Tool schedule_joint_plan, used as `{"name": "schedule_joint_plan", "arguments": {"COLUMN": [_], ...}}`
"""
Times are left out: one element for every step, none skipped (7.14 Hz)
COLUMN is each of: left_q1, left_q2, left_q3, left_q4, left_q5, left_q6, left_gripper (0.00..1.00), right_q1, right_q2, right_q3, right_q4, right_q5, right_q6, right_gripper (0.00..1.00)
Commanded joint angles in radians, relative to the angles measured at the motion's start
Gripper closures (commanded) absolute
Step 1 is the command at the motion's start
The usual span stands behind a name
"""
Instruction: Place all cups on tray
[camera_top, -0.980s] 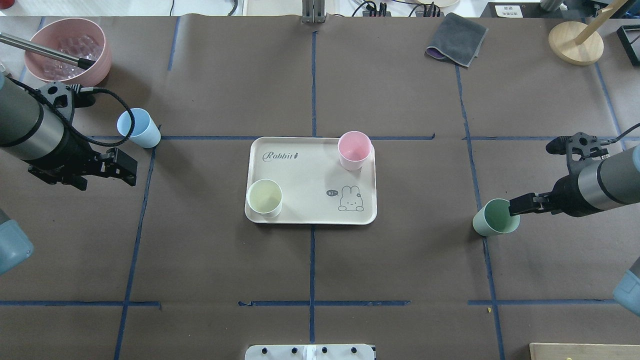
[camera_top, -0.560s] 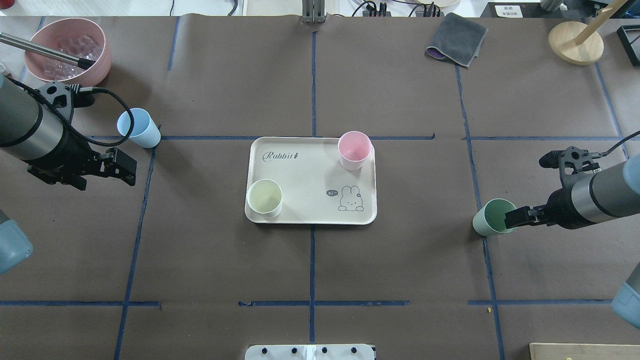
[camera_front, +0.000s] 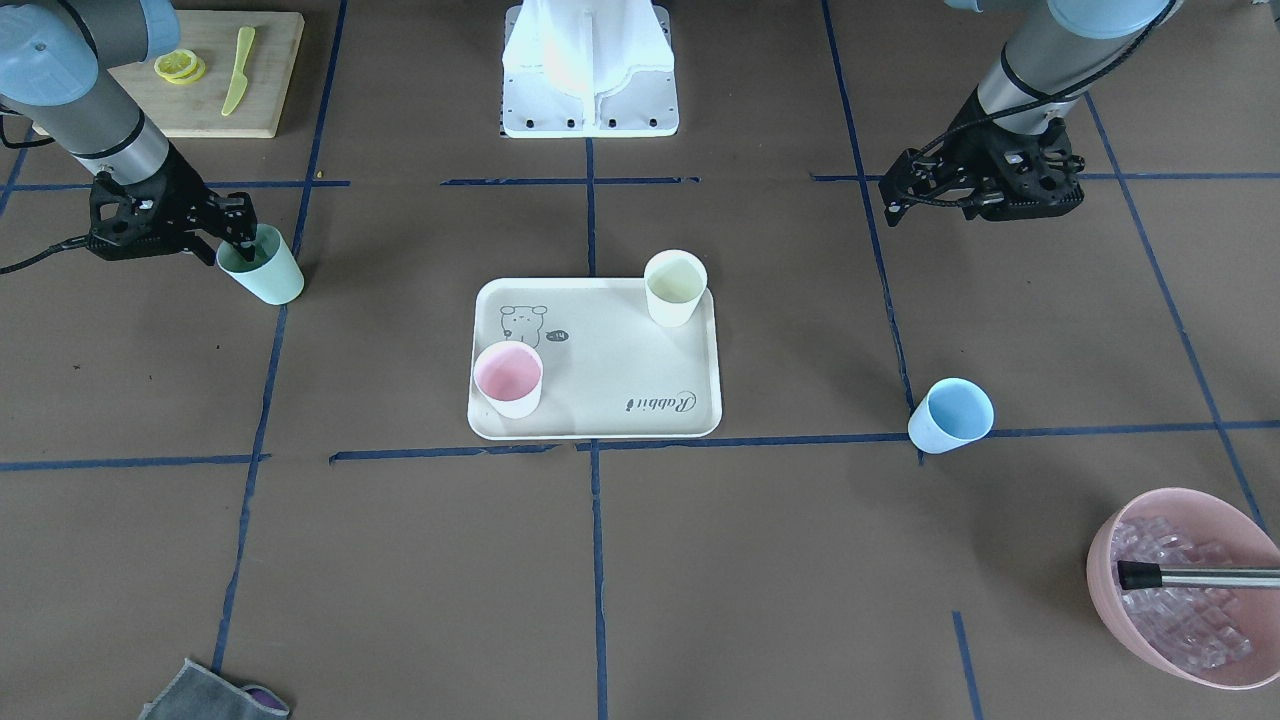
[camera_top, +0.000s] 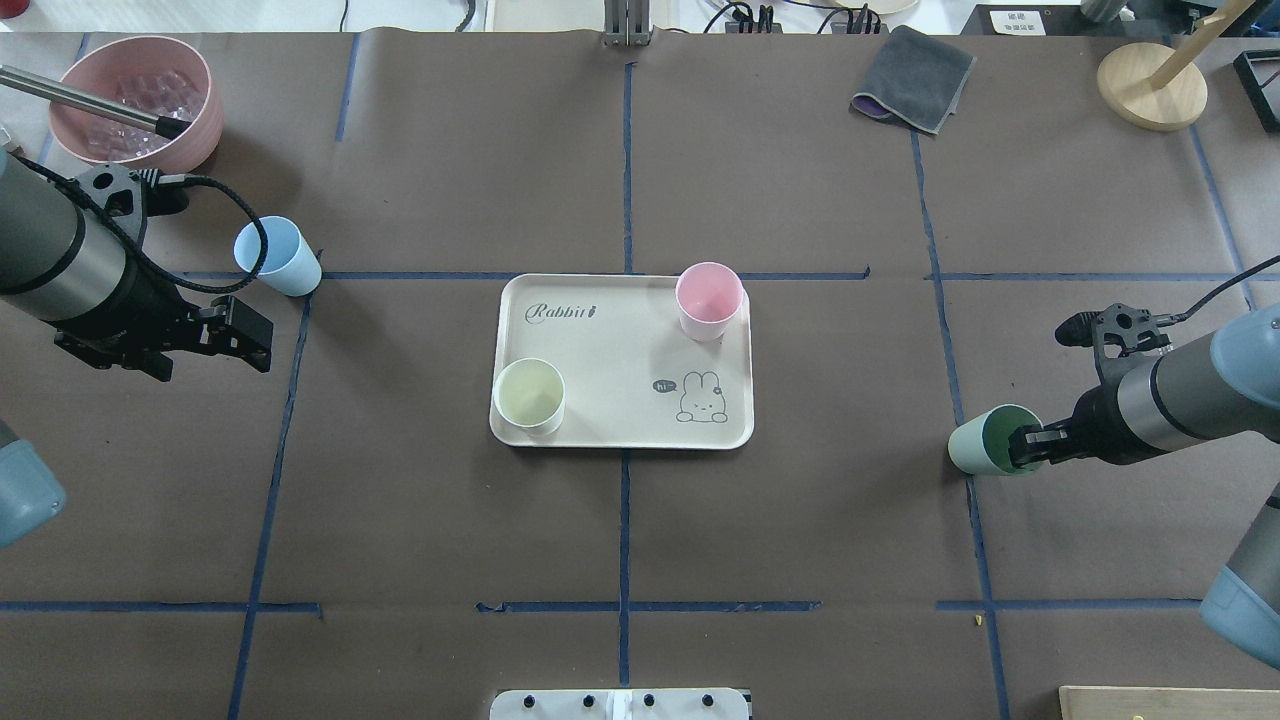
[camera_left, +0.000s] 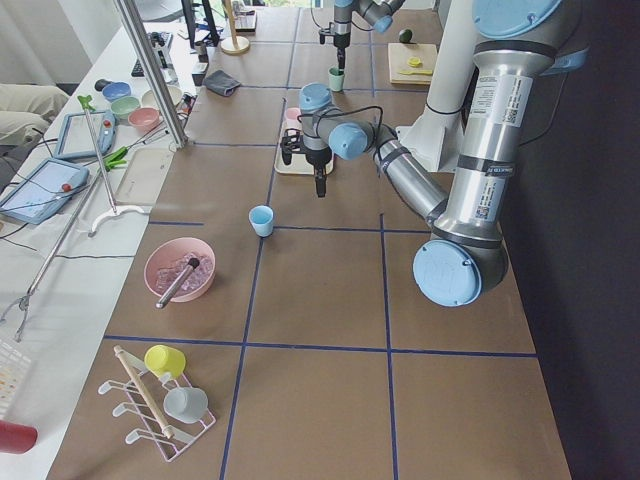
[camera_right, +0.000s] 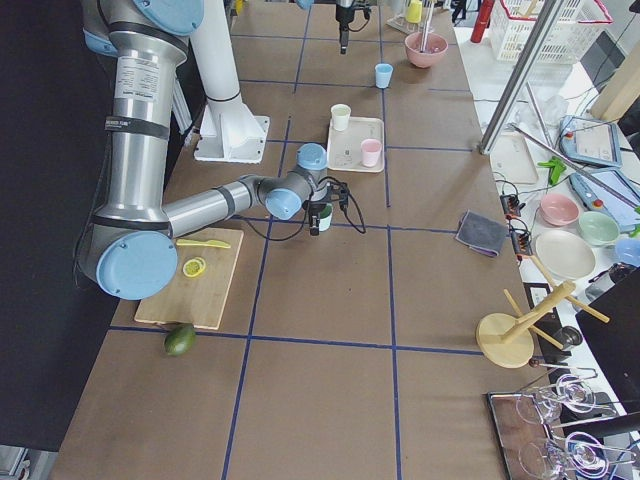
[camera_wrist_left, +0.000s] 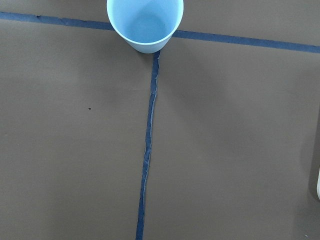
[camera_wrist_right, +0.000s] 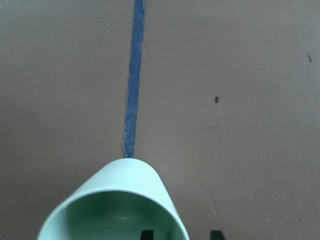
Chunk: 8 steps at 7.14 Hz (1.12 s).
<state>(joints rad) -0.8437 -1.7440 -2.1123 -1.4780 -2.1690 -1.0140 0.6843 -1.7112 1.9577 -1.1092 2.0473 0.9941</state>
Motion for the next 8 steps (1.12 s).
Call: {"name": "schedule_joint_plan", "arguments": {"left_q1": [0.000,0.000,0.000,0.000,0.000,0.002,0.002,0.002], "left_q2": [0.001,0.001,0.001,0.001,0.001,0.000,0.000,0.000], "left_q3": [0.000,0.000,0.000,0.002,0.000,0.002,0.003,0.006], "left_q4": [-0.001,-0.001,-0.001,-0.001,-0.001,-0.001,-0.001,-0.001], "left_q5": [0.001,0.001,0.000,0.001,0.001,0.001,0.001,0.001], "left_q6": [0.000,0.000,0.000,0.000,0.000,0.000,0.000,-0.002], "left_gripper": [0.00,0.00,0.00,0.00,0.00,0.00,0.00,0.00], "right_q1": [-0.006,-0.006,-0.006,-0.006,-0.006,-0.011,-0.037,-0.066], "right_q2": [0.042,0.080,0.125,0.160,0.227,0.324,0.402,0.471], "right_q3": [0.003,0.003,0.000,-0.002,0.003,0.003,-0.002,-0.008], "right_q4": [-0.003,-0.014,-0.017,-0.023,-0.108,-0.224,-0.297,-0.364], "right_q5": [0.005,0.005,0.017,0.039,0.040,0.039,0.030,0.016], "right_q6": [0.001,0.018,0.055,0.061,0.093,0.183,0.242,0.311], "right_gripper": [0.97,0.98,0.99,1.00,1.00,1.00,1.00,1.00]}}
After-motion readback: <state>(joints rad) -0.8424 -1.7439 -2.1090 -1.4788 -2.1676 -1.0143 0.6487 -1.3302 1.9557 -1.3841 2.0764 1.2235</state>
